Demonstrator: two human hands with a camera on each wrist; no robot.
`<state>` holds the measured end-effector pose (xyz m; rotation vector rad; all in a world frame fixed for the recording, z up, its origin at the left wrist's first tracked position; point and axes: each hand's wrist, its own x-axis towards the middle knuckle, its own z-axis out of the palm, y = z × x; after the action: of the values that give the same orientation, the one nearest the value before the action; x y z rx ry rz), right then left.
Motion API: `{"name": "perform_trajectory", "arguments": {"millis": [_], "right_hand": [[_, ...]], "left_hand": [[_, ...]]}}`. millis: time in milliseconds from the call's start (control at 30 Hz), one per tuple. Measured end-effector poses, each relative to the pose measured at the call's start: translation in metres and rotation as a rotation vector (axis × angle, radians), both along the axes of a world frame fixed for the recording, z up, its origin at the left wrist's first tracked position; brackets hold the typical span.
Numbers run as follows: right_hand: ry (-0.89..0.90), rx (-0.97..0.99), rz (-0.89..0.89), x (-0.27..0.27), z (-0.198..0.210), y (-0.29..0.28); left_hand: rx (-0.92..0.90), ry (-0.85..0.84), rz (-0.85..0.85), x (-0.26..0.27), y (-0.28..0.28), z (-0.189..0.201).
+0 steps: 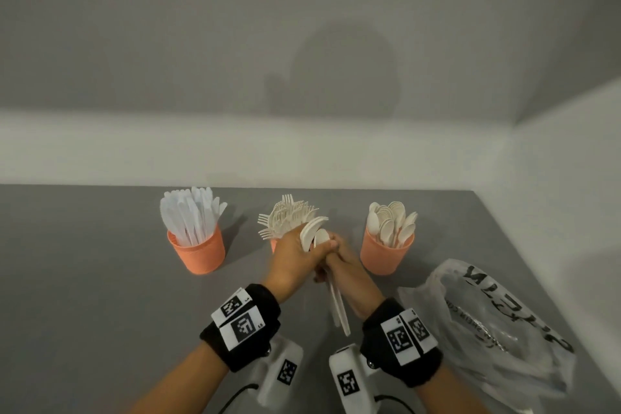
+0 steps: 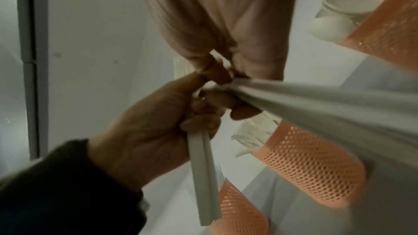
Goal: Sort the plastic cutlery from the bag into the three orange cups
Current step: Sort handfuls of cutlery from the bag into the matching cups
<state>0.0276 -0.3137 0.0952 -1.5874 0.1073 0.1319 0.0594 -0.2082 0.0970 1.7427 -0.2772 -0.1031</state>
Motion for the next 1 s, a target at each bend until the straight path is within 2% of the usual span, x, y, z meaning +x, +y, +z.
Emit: {"name": "perform_trajectory", "arguments": {"millis": [100,200,267,333,500,600,800,1000], "right_hand": [[-0.023,-0.029,-0.1,-0.003,-0.007,-0.01],[-0.038,0.039,-0.283,-0.008,-0.007,-0.034],[-0.142,0.116,-0.404,-0.007,0.002,-0.055],[-0.276,0.154,-0.492,-0.001,0.015,-0.077],[-0.453,0.116,-0.544,0.02,0.039,-0.115],[-0.486,0.042,-0.568,0.029,0.03,-0.122],[-0.508,-0.068,-0.572,0.034,-0.002,-0.121],[-0.561,-0.142,-0.633,0.038,-0.013,-0.121]], "left_hand": [[-0.027,-0.007,0.009,-0.001,-0.009,-0.003],[-0.081,0.138,0.039,0.002,-0.003,-0.006],[-0.143,0.201,0.034,0.007,0.005,0.0],[-0.163,0.162,0.026,0.017,0.014,0.01],[-0.267,-0.024,0.086,0.055,0.026,0.042],[-0.299,-0.088,0.078,0.069,0.02,0.05],[-0.241,-0.083,0.047,0.078,0.004,0.032],[-0.106,-0.157,0.026,0.084,0.002,0.006]]}}
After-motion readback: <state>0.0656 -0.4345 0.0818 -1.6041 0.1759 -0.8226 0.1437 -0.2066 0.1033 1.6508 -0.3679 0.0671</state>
